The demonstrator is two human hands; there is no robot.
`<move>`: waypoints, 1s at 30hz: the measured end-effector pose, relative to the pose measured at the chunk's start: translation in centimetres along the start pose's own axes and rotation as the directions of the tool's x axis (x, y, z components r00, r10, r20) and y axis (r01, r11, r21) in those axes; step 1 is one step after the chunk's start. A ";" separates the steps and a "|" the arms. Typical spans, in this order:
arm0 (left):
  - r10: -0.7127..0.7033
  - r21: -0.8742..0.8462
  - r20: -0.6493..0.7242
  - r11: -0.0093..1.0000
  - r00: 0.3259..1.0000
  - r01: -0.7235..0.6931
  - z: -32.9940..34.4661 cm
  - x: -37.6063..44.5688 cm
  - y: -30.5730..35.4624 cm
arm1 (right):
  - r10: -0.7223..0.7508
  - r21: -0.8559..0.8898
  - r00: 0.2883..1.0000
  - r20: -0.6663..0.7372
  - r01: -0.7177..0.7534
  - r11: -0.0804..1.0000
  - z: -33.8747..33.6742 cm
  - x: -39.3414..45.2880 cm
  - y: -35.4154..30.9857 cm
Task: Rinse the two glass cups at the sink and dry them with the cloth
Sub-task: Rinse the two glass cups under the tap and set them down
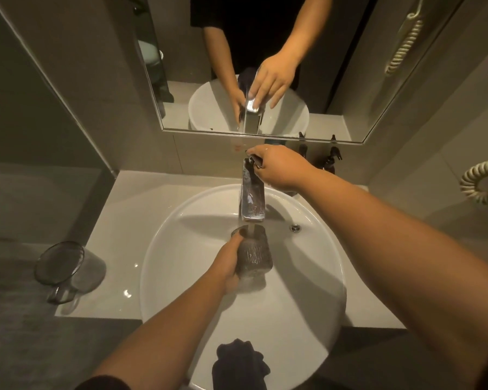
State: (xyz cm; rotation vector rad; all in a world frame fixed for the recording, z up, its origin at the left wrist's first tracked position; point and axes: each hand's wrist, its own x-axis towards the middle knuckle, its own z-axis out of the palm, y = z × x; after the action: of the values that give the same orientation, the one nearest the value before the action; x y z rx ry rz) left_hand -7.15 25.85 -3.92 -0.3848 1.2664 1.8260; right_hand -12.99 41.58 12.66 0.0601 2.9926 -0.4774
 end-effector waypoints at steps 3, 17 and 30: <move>-0.032 -0.067 -0.010 0.997 0.999 0.031 0.3 -0.1 0.3 | -0.019 0.239 1.000 0.024 0.013 0.971 -0.1 -1.0 0.6; -0.015 0.034 -0.201 0.999 0.979 0.023 -0.9 1.0 -0.8 | 0.393 0.853 0.815 0.426 -0.506 0.126 17.1 -10.1 0.8; -0.043 -0.179 -0.077 0.983 0.996 0.029 -0.4 -1.2 0.4 | 0.545 0.895 0.823 0.157 -0.352 0.273 16.3 -8.8 0.0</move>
State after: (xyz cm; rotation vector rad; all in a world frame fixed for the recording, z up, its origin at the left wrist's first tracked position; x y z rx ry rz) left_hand -6.90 24.92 -3.03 -0.5805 1.1454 1.9152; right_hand -2.54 36.27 -1.76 1.0710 2.2072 -2.0005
